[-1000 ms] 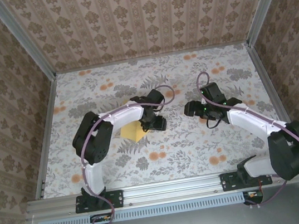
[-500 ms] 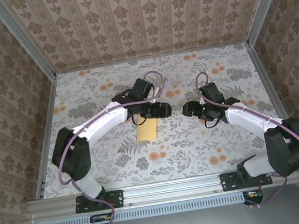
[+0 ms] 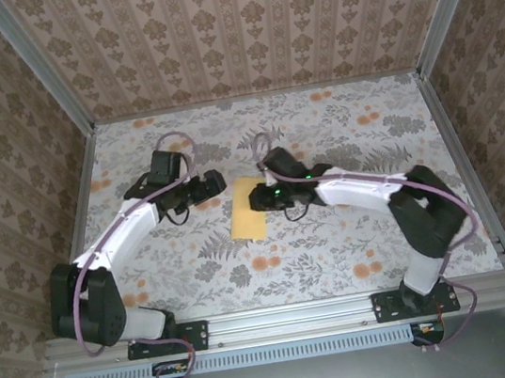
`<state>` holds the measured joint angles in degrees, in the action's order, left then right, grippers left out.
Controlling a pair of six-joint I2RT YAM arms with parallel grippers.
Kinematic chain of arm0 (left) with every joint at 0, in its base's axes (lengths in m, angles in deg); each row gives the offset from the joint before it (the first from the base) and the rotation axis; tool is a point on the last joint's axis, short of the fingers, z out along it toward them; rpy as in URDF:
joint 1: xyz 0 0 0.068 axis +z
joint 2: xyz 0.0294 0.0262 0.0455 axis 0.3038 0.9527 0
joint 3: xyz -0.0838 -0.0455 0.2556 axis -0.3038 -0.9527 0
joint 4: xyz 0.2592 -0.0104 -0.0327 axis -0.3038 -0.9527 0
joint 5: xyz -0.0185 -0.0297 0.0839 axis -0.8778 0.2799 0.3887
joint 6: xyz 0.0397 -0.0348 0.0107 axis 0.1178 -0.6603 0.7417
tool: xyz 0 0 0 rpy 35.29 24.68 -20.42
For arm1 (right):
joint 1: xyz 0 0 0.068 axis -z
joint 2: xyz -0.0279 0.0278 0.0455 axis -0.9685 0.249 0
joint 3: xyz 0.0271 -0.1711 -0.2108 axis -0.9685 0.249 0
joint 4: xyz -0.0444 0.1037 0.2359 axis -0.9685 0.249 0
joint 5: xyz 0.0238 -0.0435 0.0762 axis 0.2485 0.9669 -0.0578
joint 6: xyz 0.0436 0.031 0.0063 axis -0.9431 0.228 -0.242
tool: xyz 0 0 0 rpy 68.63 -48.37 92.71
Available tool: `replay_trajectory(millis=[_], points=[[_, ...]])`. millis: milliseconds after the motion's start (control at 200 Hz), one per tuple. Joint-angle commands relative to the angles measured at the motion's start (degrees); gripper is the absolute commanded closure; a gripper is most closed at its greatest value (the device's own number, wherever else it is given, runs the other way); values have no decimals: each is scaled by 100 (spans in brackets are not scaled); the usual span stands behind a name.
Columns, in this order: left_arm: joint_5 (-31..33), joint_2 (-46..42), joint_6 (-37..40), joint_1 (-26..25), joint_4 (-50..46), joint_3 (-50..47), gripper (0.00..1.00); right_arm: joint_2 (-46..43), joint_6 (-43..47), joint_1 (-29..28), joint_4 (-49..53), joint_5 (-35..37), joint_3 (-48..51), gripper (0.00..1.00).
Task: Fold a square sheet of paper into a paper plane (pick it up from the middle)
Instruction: Rotate the paper at the center of the table.
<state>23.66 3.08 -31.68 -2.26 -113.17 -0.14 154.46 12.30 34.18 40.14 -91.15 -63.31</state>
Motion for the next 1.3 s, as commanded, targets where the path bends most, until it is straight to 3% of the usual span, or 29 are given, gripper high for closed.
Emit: replay_trajectory(millis=[0, 140, 285, 520, 725, 1080, 1210, 1295], points=[[267, -454, -247, 418, -137, -333, 0, 676, -196, -371, 15, -161, -634, 80], [72, -720, -312, 879, -110, -693, 0, 1427, -296, -611, 212, -176, -1326, 86], [-93, -796, -277, 1025, -95, -821, 0, 1859, -299, -649, 492, -162, -1628, 88], [-381, -688, -276, 1040, 71, -853, 0, 1950, 9, -591, 764, -107, -1444, 88], [-730, -529, -256, 1008, 282, -902, 0, 1734, 406, -424, 425, -546, -702, 88], [-977, -85, -192, 194, 732, -718, 3, 519, 1320, -232, 100, -1259, 641, 82], [-1042, 186, -295, -281, 1094, -618, 12, -154, 705, -73, -165, -1093, 883, 68], [-1111, 398, -351, -583, 1331, -534, 23, -514, 292, 85, -314, -877, 1157, 60]])
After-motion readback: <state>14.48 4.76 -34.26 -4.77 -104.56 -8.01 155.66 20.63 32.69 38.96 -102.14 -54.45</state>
